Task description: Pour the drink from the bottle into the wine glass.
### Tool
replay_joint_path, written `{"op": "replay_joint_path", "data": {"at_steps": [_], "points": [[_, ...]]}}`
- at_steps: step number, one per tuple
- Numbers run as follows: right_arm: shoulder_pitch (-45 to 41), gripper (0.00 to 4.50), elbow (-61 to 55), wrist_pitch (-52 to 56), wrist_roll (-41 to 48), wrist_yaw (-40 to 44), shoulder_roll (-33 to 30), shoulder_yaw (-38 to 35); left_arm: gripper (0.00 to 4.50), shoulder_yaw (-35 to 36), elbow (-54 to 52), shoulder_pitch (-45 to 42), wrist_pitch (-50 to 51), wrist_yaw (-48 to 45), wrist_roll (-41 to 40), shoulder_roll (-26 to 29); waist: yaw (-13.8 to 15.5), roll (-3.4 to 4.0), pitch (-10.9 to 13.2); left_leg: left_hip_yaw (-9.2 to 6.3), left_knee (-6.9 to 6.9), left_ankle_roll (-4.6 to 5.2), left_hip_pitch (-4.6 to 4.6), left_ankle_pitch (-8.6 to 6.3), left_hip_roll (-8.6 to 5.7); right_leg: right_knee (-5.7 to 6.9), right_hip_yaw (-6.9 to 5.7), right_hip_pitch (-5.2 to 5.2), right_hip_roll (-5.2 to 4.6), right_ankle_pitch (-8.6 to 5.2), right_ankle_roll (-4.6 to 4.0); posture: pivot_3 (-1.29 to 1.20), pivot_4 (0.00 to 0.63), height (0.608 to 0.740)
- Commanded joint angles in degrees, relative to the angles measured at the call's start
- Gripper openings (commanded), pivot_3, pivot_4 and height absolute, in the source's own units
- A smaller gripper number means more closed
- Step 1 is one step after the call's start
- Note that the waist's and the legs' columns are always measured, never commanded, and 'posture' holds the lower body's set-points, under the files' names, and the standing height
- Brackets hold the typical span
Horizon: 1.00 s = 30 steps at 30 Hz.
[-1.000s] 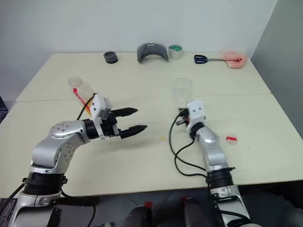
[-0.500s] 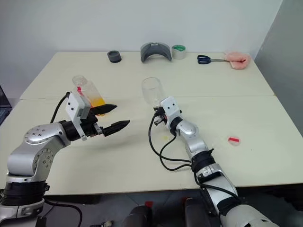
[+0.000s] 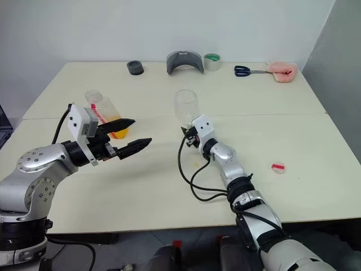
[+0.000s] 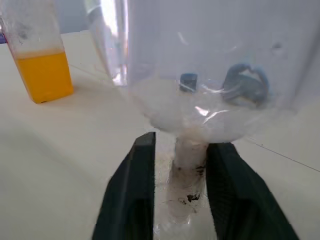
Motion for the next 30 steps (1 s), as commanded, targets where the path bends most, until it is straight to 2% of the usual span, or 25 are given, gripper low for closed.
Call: {"op": "replay_joint_path", "data": {"at_steps": [1, 5, 6, 17, 25, 30], "points": [[-0.46, 2.94, -1.73, -0.07, 0.97, 0.53, 0.44, -0.94, 4.50, 1.08, -2.65, -0.80, 0.05, 0.44, -1.30, 0.78, 0.00, 0.00, 0.00, 0.00, 0.00, 0.00, 0.00, 0.00, 0.00, 0.00, 0.00, 0.00, 0.00, 0.00, 0.00, 0.00, 0.150, 0.740], [-0.23, 4.36, -2.62, 0.37, 1.16, 0.98, 0.54, -0.85, 4.50, 0.87, -2.49, -1.07, -0.12, 0.26, -1.13, 0.85, 0.00, 0.00, 0.00, 0.00, 0.00, 0.00, 0.00, 0.00, 0.00, 0.00, 0.00, 0.00, 0.00, 0.00, 0.00, 0.00, 0.150, 0.740], [-0.20, 4.46, -2.79, 0.49, 1.19, 1.04, 0.57, -0.84, 4.50, 0.78, -2.37, -1.27, -0.19, 0.24, -1.07, 0.82, 0.00, 0.00, 0.00, 0.00, 0.00, 0.00, 0.00, 0.00, 0.00, 0.00, 0.00, 0.00, 0.00, 0.00, 0.00, 0.00, 0.150, 0.740], [2.88, 4.46, -7.75, 3.44, 2.41, 3.92, -1.48, -1.02, 4.50, 0.72, -2.27, -2.85, -0.35, 0.48, -1.31, 0.18, 0.02, 0.00, 0.00, 0.00, 0.00, 0.00, -0.01, 0.00, -0.01, -0.01, 0.00, 0.00, -0.01, 0.00, 0.00, 0.00, 0.150, 0.740], [11.98, 4.46, -21.83, 12.17, 3.26, 6.75, -5.23, 0.36, 4.50, 0.96, -2.60, -2.04, -0.47, 1.37, -1.29, -0.48, 0.12, 0.00, 0.00, 0.00, 0.00, 0.00, -0.01, 0.00, 0.00, -0.01, 0.00, 0.00, -0.01, 0.00, 0.00, 0.00, 0.150, 0.740], [19.99, 4.46, -36.18, 18.01, 2.87, 9.40, -9.14, 2.85, 4.50, 1.25, -2.30, 1.21, -1.01, 4.97, 0.30, -2.60, 0.21, 0.00, 0.00, -0.02, -0.01, 0.00, -0.01, 0.00, 0.01, -0.01, 0.03, 0.00, -0.02, 0.00, 0.00, 0.00, 0.150, 0.740]]}}
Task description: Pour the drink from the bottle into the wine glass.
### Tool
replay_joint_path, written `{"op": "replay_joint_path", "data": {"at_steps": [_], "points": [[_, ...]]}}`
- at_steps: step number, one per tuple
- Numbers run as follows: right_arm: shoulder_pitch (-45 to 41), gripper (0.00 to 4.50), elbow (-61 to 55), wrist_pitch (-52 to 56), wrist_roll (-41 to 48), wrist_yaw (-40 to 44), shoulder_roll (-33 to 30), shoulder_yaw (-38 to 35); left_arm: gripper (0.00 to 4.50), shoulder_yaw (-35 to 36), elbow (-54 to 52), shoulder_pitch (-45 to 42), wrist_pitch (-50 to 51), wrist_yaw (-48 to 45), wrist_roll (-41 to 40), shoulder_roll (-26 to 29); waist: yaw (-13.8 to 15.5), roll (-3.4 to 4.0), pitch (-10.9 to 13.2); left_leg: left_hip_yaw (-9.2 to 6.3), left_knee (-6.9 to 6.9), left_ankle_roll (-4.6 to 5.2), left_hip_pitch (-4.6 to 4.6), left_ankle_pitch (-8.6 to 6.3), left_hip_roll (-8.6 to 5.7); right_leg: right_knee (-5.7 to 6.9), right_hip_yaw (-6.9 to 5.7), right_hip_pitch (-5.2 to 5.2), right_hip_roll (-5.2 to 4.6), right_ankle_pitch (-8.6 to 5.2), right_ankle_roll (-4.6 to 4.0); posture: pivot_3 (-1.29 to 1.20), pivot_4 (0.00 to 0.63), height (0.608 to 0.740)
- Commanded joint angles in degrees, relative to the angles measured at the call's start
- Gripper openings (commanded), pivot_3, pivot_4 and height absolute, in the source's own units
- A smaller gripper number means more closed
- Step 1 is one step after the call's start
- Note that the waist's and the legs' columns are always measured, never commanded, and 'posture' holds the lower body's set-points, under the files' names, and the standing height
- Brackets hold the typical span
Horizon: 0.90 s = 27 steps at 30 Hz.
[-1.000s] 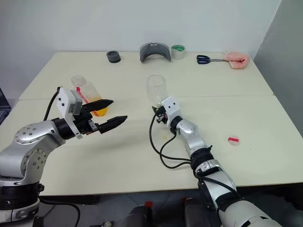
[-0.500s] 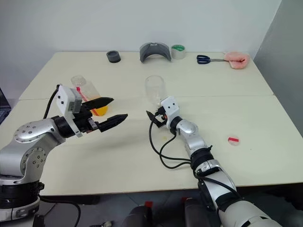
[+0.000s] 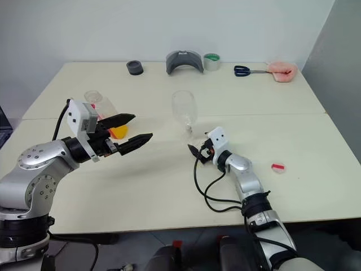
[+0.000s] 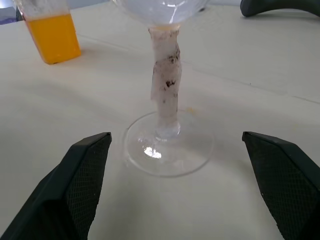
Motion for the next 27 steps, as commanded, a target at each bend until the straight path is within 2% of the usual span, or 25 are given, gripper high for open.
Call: {"op": "replay_joint_path", "data": {"at_steps": [1, 8, 13, 18, 27], "points": [[4.31, 4.46, -12.28, 4.13, 0.73, 2.84, -3.00, 1.84, 4.50, 1.36, -1.43, 2.74, -1.68, 3.45, 1.16, -1.65, 0.05, 0.00, 0.00, 0.00, -0.01, 0.00, 0.00, 0.00, 0.00, 0.00, 0.00, 0.00, -0.03, 0.00, 0.00, 0.00, 0.150, 0.740], [13.47, 4.46, -32.79, 14.32, 5.88, 8.17, -11.27, 2.01, 4.50, 2.68, -1.88, 10.60, -5.19, 11.90, 5.27, -7.02, 0.32, -0.02, 0.01, -0.08, 0.00, 0.01, -0.02, 0.00, 0.00, -0.04, 0.01, 0.01, -0.05, -0.01, 0.01, 0.00, 0.150, 0.740], [16.57, 4.46, -45.79, 19.77, 12.06, 14.97, -19.11, 2.10, 4.50, 2.98, 3.61, 14.17, -12.87, 18.50, 12.13, -10.70, 1.03, -0.03, 0.00, -0.07, -0.01, 0.01, 0.00, -0.01, -0.01, -0.10, -0.01, 0.05, -0.05, -0.01, 0.02, 0.00, 0.150, 0.740], [14.56, 4.46, -50.23, 22.71, 16.20, 17.54, -21.97, 2.78, 4.50, 3.94, 9.07, 12.46, -16.74, 22.49, 14.74, -12.68, 1.76, -0.05, -0.01, -0.06, 0.01, 0.01, -0.04, -0.01, -0.01, -0.13, -0.11, 0.07, -0.05, -0.01, 0.03, 0.00, 0.150, 0.740], [11.16, 4.46, -52.21, 27.90, 19.74, 14.48, -20.96, 2.84, 4.50, 5.06, 17.73, 6.09, -18.86, 21.46, 14.26, -11.01, 2.00, -0.07, -0.02, -0.07, 0.02, 0.00, -0.10, -0.01, -0.03, -0.19, -0.15, 0.07, -0.05, -0.01, 0.03, 0.00, 0.150, 0.740]]}}
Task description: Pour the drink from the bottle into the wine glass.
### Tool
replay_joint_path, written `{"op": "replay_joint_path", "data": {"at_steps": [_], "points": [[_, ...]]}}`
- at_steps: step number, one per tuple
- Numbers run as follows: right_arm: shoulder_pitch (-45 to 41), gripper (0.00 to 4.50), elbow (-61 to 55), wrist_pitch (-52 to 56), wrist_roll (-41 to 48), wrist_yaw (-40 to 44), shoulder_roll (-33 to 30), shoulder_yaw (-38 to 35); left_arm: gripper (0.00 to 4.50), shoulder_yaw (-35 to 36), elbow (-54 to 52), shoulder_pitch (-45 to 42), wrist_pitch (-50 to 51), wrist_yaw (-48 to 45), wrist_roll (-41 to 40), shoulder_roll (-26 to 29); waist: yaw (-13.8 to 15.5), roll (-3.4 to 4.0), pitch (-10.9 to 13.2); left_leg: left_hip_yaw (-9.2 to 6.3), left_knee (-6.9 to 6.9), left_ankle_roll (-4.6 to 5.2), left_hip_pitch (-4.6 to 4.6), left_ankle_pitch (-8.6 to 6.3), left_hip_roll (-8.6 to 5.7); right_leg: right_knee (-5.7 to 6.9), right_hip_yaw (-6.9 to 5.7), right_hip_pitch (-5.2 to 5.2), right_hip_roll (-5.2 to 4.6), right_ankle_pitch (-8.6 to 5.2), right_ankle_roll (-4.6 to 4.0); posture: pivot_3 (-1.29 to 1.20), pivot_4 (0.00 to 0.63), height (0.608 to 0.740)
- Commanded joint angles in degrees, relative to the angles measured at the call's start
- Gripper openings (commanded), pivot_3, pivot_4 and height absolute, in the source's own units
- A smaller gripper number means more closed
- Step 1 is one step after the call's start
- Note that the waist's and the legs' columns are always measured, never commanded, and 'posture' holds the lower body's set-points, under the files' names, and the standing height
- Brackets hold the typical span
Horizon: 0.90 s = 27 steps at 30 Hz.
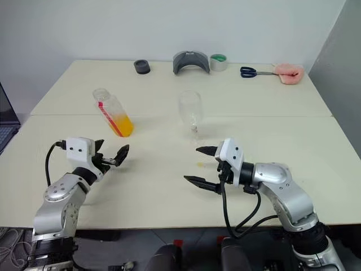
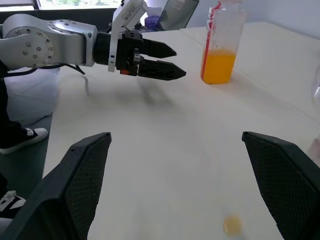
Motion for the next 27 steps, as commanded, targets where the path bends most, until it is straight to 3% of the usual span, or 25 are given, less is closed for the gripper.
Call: {"op": "replay_joint_path", "data": {"at_steps": [1, 27], "points": [[-0.92, 4.46, -2.83, 0.70, 1.26, -1.05, 0.23, -0.19, 4.50, 2.05, 1.46, -2.27, -2.02, -0.63, -0.31, 1.48, 0.01, 0.00, 0.00, -0.01, 0.00, 0.00, 0.00, 0.00, 0.00, 0.00, 0.00, 0.00, 0.00, 0.00, 0.00, 0.00, 0.150, 0.740], [-4.41, 4.46, -3.11, 1.28, 1.12, -3.76, 1.26, 2.98, 4.50, -0.39, 25.57, -20.91, -9.52, -4.79, 2.85, 4.21, 0.07, -0.01, 0.00, -0.03, 0.03, 0.00, -0.03, 0.00, -0.03, 0.02, -0.04, -0.02, 0.00, 0.00, 0.00, 0.00, 0.150, 0.740]]}}
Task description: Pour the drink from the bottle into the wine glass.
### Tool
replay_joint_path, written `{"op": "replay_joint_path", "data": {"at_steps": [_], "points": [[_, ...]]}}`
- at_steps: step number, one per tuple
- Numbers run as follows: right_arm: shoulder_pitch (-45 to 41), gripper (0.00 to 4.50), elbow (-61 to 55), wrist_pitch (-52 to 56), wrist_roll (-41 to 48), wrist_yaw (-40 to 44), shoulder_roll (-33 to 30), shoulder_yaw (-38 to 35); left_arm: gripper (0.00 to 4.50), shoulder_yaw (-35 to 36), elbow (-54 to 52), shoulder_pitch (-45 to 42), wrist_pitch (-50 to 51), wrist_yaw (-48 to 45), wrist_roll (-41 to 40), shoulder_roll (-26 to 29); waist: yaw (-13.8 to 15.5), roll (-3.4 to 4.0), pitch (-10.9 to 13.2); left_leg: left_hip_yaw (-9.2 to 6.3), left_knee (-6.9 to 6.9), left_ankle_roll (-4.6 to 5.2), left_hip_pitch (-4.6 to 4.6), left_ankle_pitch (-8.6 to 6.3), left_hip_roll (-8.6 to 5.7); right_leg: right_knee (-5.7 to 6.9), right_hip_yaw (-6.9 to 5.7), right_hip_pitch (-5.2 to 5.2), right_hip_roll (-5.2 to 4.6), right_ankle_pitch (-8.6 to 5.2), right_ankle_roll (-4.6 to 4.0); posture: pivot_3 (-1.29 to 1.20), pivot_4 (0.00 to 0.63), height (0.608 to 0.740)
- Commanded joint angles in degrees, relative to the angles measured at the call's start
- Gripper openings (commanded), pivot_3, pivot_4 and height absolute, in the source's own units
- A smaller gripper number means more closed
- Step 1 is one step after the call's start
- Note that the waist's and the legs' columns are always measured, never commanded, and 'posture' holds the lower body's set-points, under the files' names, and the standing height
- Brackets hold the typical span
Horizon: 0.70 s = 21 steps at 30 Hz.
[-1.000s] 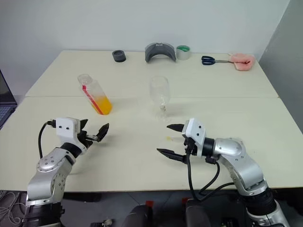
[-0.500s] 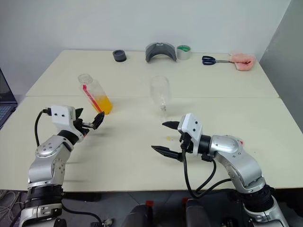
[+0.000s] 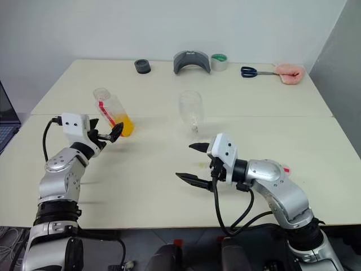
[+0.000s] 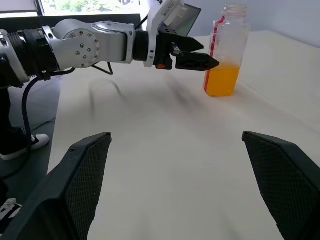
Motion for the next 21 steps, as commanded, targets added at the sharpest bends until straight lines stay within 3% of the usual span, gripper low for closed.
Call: {"op": "replay_joint_path", "data": {"at_steps": [1, 21], "points": [[-1.50, 4.46, -1.69, -0.71, 0.00, -0.14, 0.37, 0.23, 4.50, -0.34, 2.00, -2.75, -1.87, -1.14, 0.85, 1.46, -0.01, 0.00, 0.00, 0.00, 0.00, 0.00, -0.01, 0.00, 0.00, 0.00, -0.01, 0.00, 0.00, 0.00, 0.00, 0.00, 0.150, 0.740], [-3.87, 4.46, -0.92, 0.91, 2.01, -2.23, 3.69, -0.96, 4.50, -2.37, 21.47, -14.85, -9.89, -3.89, 4.25, 1.97, -0.10, 0.00, 0.00, -0.02, 0.04, 0.00, -0.04, 0.00, -0.02, 0.05, -0.04, -0.04, 0.00, 0.00, 0.00, 0.00, 0.150, 0.740]]}}
